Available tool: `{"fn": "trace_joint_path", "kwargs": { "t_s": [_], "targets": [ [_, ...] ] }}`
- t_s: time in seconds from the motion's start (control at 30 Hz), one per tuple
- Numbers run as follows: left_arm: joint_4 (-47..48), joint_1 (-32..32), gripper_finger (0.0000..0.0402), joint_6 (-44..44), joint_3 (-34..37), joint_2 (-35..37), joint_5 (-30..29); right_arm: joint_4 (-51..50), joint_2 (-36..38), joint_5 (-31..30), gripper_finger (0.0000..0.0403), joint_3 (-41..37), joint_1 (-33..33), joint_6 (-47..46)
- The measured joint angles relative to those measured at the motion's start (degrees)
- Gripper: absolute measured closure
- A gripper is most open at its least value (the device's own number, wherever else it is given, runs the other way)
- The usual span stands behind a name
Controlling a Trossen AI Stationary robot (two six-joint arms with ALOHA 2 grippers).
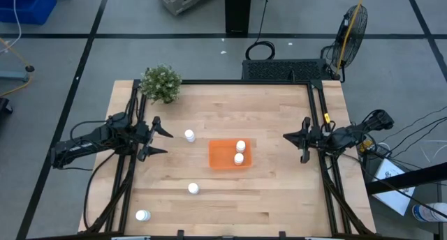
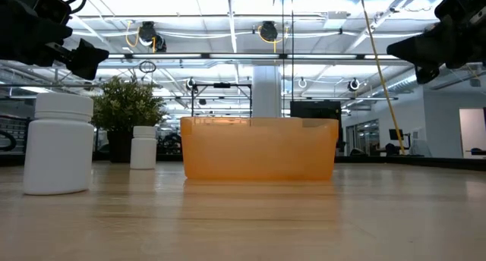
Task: Pick and place pill bottles into a basket
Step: Put the white medicine bottle into the orange bin
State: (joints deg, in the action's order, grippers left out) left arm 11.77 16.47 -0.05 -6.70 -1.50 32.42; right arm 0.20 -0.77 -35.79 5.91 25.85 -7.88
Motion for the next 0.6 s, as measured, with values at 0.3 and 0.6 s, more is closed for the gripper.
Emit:
{"fn": "trace_joint_path", "kwargs": {
  "t_s": [0.3, 0.6],
  "targets": [
    [-5.86, 0.0, 0.0091, 4.26, 0.0, 0.01, -0.05, 0.99, -0.01, 0.0, 0.0403, 0.02, 0.0, 0.02],
    [-23.27, -0.04, 0.0091, -7.87, -0.02, 0.04, 0.09, 1.28, -0.01, 0.0, 0.0403, 0.13, 0.0, 0.02]
  ]
}}
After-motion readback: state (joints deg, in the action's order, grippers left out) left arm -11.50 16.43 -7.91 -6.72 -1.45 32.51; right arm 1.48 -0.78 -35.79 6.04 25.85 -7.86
